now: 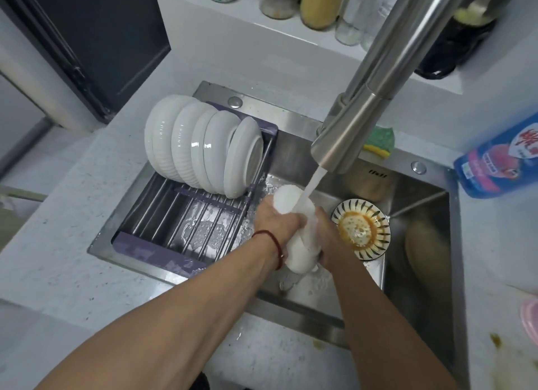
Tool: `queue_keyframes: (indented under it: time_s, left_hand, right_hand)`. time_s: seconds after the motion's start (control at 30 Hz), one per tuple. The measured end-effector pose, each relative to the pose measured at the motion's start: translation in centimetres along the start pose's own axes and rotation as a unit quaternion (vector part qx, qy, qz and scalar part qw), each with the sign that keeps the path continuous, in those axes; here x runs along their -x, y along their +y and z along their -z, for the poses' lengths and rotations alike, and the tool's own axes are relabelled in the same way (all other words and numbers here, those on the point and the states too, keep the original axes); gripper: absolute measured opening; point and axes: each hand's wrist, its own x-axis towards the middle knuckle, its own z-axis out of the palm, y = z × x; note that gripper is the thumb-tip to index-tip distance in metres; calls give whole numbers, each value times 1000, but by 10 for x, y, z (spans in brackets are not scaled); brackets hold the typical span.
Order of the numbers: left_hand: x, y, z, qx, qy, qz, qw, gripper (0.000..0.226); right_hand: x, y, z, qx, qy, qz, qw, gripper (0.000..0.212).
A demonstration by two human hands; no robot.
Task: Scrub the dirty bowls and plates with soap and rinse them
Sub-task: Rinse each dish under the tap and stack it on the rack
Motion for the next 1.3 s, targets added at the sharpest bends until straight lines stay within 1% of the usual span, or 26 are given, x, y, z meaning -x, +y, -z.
queue_keyframes:
  time_s: [0.1,0.17,0.23,0.33,0.47,0.5,0.6,0.67,0.73,0.77,0.83,0.9,0.97,1.07,1.17,1.2,1.23,1.27,1.3]
  left_hand:
    - [4,8,8,38,-17,46,998,74]
    - [12,12,17,64,-38,72,995,70]
    - [17,13,23,69,-54,78,993,65]
    - [29,24,33,50,-71,64,994,65]
    - [43,49,49,-1,-58,12,998,81]
    - [44,52,56,-2,-59,5,998,81]
    - [52,66,91,21,-64,6,998,63]
    - [54,70,118,34,-77,33,996,53]
    - [57,73,151,38,-79,56,995,38]
    - [57,71,164,39,-78,66,994,33]
    - [55,71,194,45,-63,84,993,32]
    - [50,68,217,51,-54,99,992,36]
    - [38,62,234,66,-19,112,991,36]
    - [18,48,240,111,33,124,986,38]
    - [4,29,228,144,76,97,982,55]
    - [6,25,223,129,105,72,983,57]
    - [7,21,218,78,144,38,986,60]
    - [10,19,216,-7,181,-1,984,65]
    - [14,17,217,-98,209,-47,972,70]
  right_hand:
    - [26,17,14,-99,-23,3,995,51]
    - [46,22,22,-156,-31,13,987,40]
    - [55,27,28,-191,-48,18,980,32]
    - [68,25,28,-203,-56,16,977,40]
    - [93,10,10,-192,-52,28,980,34]
    - [97,8,4,-180,-46,27,982,35]
    - [107,1,-16,-133,-33,30,990,38]
    - [112,-4,-27,-110,-25,25,993,30]
    - [115,-5,-40,-105,-39,10,994,41]
    - [117,-6,-43,-102,-48,7,994,42]
    - [118,-9,-52,-91,-62,4,994,40]
    - [114,-9,-55,-70,-58,11,996,40]
    - [112,-4,-57,-56,-59,12,997,39]
    - [111,6,-54,-51,-59,3,997,28]
    - [108,15,-44,-49,-38,-11,998,26]
    - [103,19,-38,-42,-28,-12,999,24]
    - [99,21,-28,-37,-15,-12,999,20]
    - [93,23,-18,-32,1,-12,999,18]
    - [88,25,-6,-34,18,-14,999,17]
